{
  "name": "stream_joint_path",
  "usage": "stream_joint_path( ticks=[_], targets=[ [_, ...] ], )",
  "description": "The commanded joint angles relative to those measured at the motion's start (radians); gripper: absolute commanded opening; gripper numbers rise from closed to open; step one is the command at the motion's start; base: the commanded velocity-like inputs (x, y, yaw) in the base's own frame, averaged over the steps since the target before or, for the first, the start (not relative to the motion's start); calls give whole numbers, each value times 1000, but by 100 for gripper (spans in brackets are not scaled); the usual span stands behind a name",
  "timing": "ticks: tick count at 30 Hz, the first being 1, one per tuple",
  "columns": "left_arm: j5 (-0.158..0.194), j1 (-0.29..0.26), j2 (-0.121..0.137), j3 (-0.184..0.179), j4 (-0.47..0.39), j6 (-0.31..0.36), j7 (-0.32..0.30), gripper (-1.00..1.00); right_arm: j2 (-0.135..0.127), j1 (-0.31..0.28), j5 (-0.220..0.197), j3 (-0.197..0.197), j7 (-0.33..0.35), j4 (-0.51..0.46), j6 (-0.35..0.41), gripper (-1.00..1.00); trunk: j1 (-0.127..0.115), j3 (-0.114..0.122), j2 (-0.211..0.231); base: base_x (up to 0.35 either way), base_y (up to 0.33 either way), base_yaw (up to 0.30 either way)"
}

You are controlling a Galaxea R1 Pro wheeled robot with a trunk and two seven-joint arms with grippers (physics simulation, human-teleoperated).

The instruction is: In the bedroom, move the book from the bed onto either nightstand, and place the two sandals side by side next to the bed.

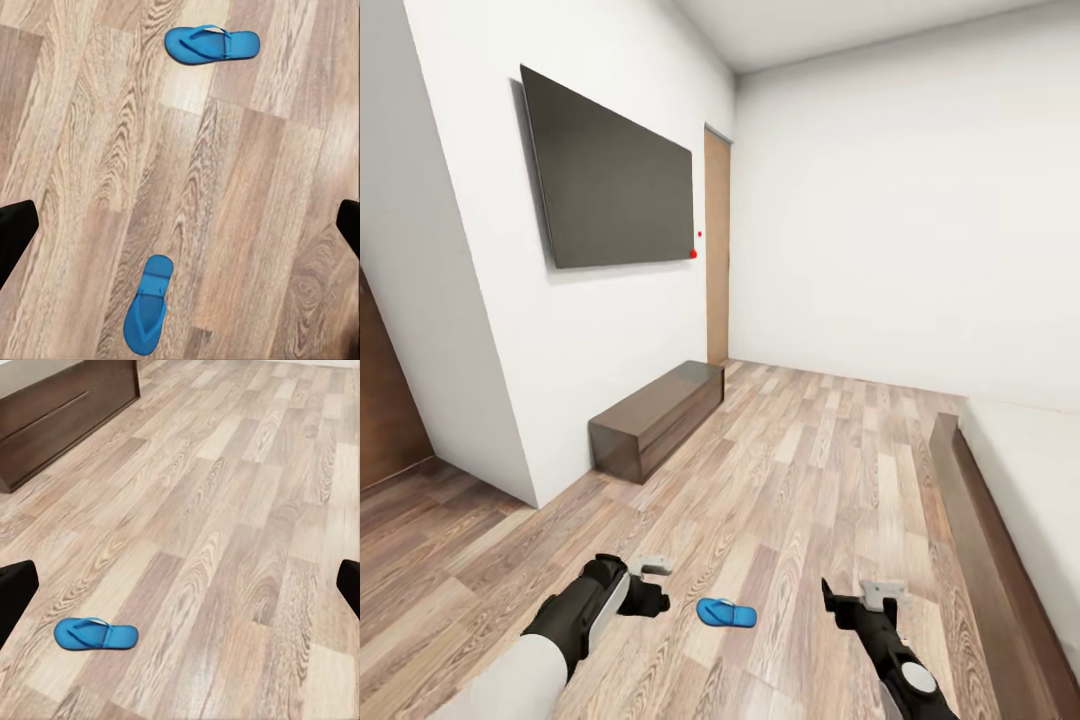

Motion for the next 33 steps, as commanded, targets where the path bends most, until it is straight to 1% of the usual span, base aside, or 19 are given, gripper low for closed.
stream_joint_path(
  ticks=[1,2,5,9,14,19,25,26,33],
  targets=[
    [19,-13,2,-3,18,0,3,100,-1,-17,-10,1,2,0,11,100,4,-5,-8,0,0,0],
    [36,-31,4,-3,44,-7,5,100,-1,-45,-11,2,5,-1,40,100,8,-8,-15,0,0,0],
    [53,-48,8,-3,70,-13,11,100,-1,-84,-11,2,8,-4,93,100,19,-17,-36,0,0,0],
    [61,-57,12,-4,84,-14,17,100,1,-106,-10,8,9,-5,129,100,35,-30,-64,0,0,0],
    [63,-60,12,-10,94,-13,18,100,2,-115,-9,37,11,-16,143,100,54,-45,-99,0,0,0],
    [61,-61,11,-18,96,-13,19,100,2,-116,-8,51,11,-23,139,100,73,-61,-134,0,0,0],
    [60,-61,9,-21,96,-11,17,100,3,-117,-14,54,21,-32,137,100,96,-80,-176,0,0,0],
    [61,-61,11,-22,97,-8,16,100,3,-116,-16,53,27,-64,137,100,100,-83,-183,0,0,0],
    [60,-61,13,-22,97,-6,16,100,3,-115,-17,52,28,-80,137,100,127,-105,-232,0,0,0]
  ],
)
